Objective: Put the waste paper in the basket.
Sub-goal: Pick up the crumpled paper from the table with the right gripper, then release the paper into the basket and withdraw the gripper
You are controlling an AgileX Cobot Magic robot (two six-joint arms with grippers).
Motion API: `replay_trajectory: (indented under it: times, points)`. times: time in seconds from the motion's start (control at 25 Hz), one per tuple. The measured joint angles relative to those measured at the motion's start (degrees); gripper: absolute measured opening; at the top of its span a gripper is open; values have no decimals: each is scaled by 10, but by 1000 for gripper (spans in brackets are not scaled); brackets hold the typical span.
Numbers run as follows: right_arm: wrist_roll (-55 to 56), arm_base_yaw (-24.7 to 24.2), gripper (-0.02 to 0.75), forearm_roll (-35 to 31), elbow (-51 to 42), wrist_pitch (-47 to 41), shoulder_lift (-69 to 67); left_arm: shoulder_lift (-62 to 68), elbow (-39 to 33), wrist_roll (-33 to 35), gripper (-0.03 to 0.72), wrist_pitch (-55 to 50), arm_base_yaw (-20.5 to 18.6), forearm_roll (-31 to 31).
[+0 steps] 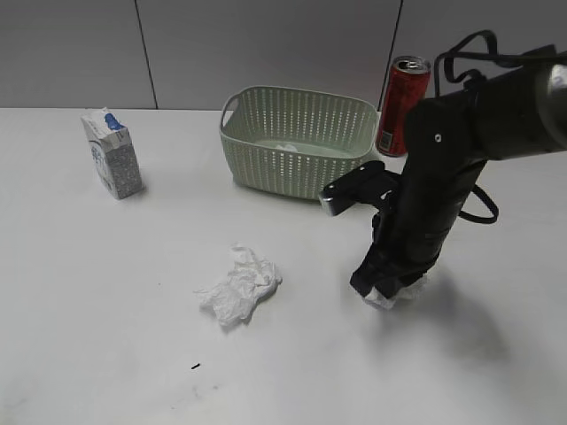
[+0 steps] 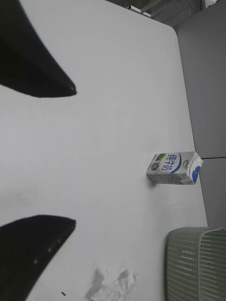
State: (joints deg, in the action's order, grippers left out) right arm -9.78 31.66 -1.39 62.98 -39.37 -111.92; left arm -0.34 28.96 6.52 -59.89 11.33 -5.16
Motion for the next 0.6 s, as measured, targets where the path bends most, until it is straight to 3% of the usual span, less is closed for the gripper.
replay_trajectory:
  times: [0.36,0.6]
  points:
    - [-10,0,-5,-4,118,14,113,0,0,-1,539,0,0,0]
    - [6,0,-5,-4,218,158,87,0,0,-1,536,0,0,0]
